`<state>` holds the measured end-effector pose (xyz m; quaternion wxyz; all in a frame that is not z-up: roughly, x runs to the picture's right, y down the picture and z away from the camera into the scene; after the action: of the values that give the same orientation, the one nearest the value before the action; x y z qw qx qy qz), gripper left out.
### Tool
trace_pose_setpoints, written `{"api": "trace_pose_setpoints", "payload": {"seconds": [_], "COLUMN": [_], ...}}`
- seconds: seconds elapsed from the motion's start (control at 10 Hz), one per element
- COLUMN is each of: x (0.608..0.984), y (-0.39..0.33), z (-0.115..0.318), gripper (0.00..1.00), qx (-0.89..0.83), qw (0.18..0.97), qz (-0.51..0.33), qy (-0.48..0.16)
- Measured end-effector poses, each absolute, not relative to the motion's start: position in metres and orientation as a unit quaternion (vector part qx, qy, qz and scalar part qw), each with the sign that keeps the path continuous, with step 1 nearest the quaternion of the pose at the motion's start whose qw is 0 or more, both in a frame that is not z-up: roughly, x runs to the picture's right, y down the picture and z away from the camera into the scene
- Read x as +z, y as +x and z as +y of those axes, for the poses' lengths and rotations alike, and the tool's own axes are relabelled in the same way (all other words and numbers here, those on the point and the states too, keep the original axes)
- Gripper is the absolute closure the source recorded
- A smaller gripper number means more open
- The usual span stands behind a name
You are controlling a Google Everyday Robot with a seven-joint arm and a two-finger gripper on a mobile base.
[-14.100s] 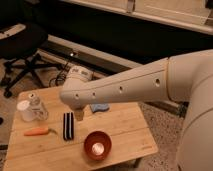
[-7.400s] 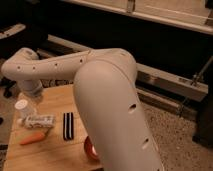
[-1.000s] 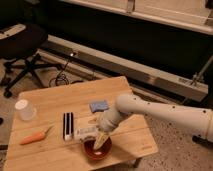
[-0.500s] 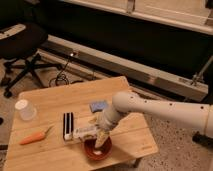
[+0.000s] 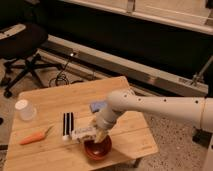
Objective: Place the bottle in the ceramic bowl
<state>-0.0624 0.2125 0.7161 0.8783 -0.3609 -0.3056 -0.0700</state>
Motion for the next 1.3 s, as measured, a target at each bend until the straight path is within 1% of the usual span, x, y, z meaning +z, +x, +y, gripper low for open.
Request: {"api": "trace_pose_setpoints", "payload": {"seconds": [0.1,0.4,0.6,1.0,1.3], "x": [0.712,0.698,0.698,0.707,0.696], "y": [-0.065,-0.065,-0.048,0.02,0.06], "z": [0.211,0.209,0.212,0.201,0.18], "gripper": [1.0,1.0,1.0,1.0,1.0], "qx": [-0.073,-0.091,-0.107,-0.113,-0.112], "qw": [0.877,0.868,0.87,0.907,0.93], "qz": [-0.314,-0.35,-0.349,-0.265,-0.21], "qy": [-0.357,-0.341,-0.333,-0.307,-0.279]}}
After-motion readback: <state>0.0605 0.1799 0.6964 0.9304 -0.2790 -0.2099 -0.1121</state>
